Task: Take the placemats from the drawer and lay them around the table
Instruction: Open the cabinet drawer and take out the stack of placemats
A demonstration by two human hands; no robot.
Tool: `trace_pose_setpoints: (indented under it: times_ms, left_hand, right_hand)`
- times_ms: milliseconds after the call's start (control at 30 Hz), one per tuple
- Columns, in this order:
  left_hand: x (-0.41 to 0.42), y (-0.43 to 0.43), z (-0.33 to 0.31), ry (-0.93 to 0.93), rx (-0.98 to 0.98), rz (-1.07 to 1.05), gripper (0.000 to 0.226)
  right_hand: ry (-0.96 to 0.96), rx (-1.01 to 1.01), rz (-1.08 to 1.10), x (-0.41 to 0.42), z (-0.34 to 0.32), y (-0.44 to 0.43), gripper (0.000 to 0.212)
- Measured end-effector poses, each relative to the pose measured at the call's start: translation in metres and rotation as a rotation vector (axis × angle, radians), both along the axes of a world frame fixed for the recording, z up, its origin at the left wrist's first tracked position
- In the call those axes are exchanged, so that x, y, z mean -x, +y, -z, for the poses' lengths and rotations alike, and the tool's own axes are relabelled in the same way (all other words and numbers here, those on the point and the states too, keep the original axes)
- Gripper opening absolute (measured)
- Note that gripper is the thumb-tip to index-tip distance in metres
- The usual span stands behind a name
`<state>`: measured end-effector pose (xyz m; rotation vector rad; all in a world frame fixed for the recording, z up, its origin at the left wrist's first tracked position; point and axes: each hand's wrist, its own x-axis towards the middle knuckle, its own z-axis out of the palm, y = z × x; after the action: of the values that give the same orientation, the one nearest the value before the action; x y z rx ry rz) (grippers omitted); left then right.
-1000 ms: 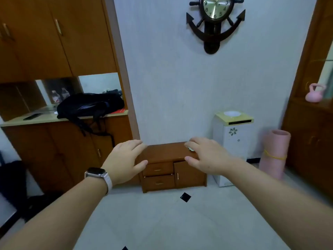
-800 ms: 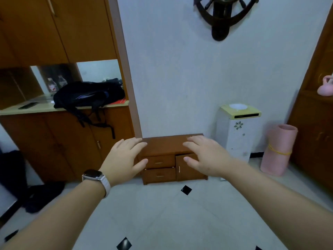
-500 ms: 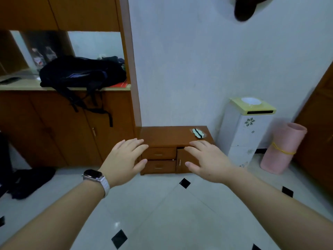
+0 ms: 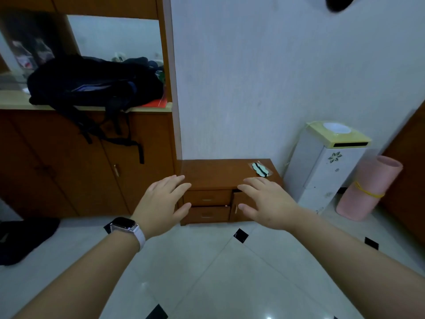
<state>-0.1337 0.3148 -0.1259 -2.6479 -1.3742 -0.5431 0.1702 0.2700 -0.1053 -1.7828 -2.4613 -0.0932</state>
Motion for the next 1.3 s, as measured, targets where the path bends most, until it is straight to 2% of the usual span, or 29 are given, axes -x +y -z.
trace_pose_setpoints:
  times_ms: [267, 700, 967, 1133, 1300]
  left_hand:
    - [0.007, 0.07, 0.023, 0.0, 0.041, -0.022, 0.05]
    - [-0.022, 0.241, 0.045, 0.075, 0.126, -0.046, 0.05]
    - [-0.045, 0.313, 0.066, 0.068, 0.177, -0.026, 0.05]
    - [-0.053, 0.355, 0.1, 0.08, 0.237, -0.046, 0.049]
    - [-0.057, 0.392, 0.161, 0.109, 0.355, -0.037, 0.043]
  right_hand:
    - [0.012, 0.045, -0.029, 0.003, 0.029, 0.086, 0.063]
    - [0.073, 0.12, -0.111, -0.026, 0.081, 0.279, 0.06]
    - [0.082, 0.15, -0.116, -0.032, 0.094, 0.346, 0.059]
    - [0.126, 0.156, -0.059, -0.038, 0.122, 0.37, 0.056]
    - [0.172, 0.224, 0.054, -0.032, 0.175, 0.388, 0.052]
